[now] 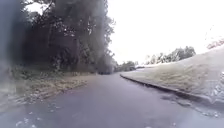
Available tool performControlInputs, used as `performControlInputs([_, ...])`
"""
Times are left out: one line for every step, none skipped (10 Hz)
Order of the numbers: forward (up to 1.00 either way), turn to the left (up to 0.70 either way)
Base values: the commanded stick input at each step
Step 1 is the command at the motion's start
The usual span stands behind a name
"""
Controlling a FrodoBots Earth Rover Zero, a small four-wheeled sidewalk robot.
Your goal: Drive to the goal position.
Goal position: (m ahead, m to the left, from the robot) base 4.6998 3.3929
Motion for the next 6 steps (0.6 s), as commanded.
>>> performControlInputs([0.00,0.00])
performControlInputs([0.00,-0.30])
performControlInputs([0.00,-0.89])
performControlInputs([0.00,-1.00])
performControlInputs([0.00,-1.00])
performControlInputs([0.00,-1.00])
